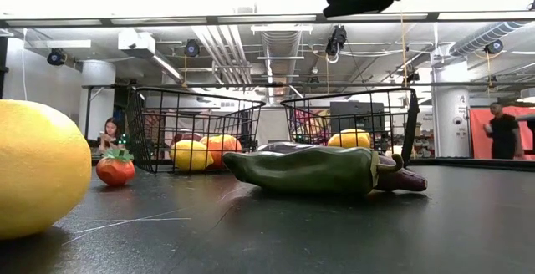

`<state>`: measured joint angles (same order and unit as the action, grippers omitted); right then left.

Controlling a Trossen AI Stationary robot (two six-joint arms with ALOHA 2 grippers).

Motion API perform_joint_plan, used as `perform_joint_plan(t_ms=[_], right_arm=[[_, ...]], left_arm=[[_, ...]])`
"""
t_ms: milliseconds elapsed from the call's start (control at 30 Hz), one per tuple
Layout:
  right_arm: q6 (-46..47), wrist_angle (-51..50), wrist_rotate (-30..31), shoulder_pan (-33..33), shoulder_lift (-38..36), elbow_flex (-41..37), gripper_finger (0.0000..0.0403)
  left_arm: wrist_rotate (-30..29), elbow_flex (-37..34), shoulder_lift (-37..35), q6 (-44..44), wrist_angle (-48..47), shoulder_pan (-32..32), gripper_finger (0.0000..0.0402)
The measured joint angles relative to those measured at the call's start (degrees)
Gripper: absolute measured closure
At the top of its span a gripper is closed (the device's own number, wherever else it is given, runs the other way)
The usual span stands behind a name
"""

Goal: Sort produce into baskets
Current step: Put the lime into the left black wire basket

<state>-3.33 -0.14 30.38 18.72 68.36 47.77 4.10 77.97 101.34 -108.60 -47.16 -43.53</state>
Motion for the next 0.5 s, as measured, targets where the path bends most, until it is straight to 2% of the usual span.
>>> perform_joint_plan(t_ms=[300,500], right_arm=[[-0.3,0.0,-2.3,0.0,0.0,0.0,0.0039],[-0.3,0.0,-2.3,0.0,0.0,0.0,0.0039]], left_arm=[[-0.1,0.0,1.8,0.3,-0.4,-0.2,0.0159],[-0.1,-0.1,5.8,0.5,-0.9,-0.3,0.0146]])
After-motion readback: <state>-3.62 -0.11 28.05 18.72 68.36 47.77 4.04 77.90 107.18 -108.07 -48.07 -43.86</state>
